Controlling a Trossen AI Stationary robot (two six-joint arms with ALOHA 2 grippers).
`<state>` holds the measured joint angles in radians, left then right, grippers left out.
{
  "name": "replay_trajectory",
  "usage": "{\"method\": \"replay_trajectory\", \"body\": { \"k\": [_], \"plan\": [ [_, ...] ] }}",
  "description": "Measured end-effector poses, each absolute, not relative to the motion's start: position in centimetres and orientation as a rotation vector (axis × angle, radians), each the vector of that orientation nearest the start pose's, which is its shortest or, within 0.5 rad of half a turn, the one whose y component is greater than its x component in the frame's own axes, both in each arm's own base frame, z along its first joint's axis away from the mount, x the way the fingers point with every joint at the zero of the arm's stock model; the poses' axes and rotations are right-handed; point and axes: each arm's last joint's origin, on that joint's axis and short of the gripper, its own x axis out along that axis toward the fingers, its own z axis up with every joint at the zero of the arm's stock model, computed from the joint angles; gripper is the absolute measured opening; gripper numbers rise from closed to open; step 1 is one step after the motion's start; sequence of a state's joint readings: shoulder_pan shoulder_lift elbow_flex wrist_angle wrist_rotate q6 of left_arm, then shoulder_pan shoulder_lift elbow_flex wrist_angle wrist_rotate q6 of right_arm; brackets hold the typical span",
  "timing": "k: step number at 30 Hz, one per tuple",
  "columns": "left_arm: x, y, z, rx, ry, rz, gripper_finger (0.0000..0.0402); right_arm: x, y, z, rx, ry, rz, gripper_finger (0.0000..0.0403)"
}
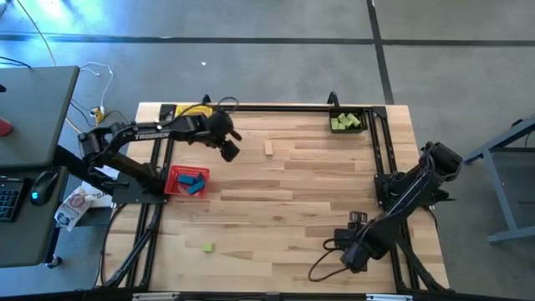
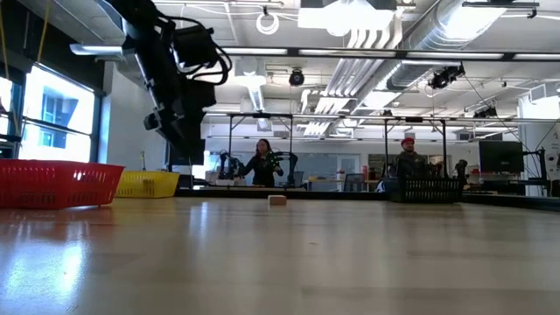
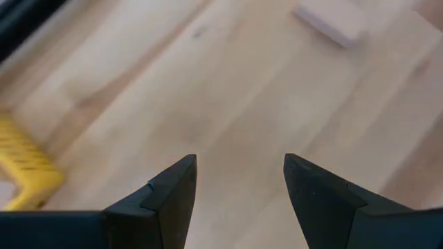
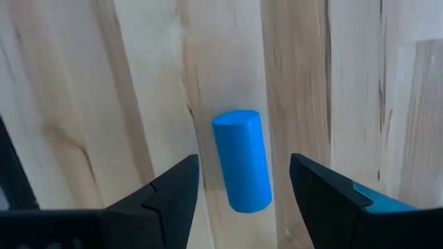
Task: Sort & place blocks by color
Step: Put the blue block into the red bin
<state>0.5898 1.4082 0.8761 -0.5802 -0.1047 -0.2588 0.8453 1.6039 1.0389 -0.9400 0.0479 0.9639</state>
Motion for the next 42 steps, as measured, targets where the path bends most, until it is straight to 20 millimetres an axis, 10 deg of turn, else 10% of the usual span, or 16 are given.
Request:
{"method": "replay_trajectory", "body": {
  "k": [16,29,42],
  "plan": [
    [25.0,7.6,20.5,-0.432,1.037,0.555,0.0203,16.2,19.9,14.8,0.193,1.480,-0.132,0.0211],
    [26.6,4.0,20.9,-0.408,0.962,0.438,0.0204,16.3,19.8,14.0,0.293,1.410,-0.180,0.0101],
    [28.6,0.5,22.2,-0.211,0.787,0.189,0.0203,20.8,19.6,15.2,0.385,0.831,-0.267,0.0101]
  ]
}}
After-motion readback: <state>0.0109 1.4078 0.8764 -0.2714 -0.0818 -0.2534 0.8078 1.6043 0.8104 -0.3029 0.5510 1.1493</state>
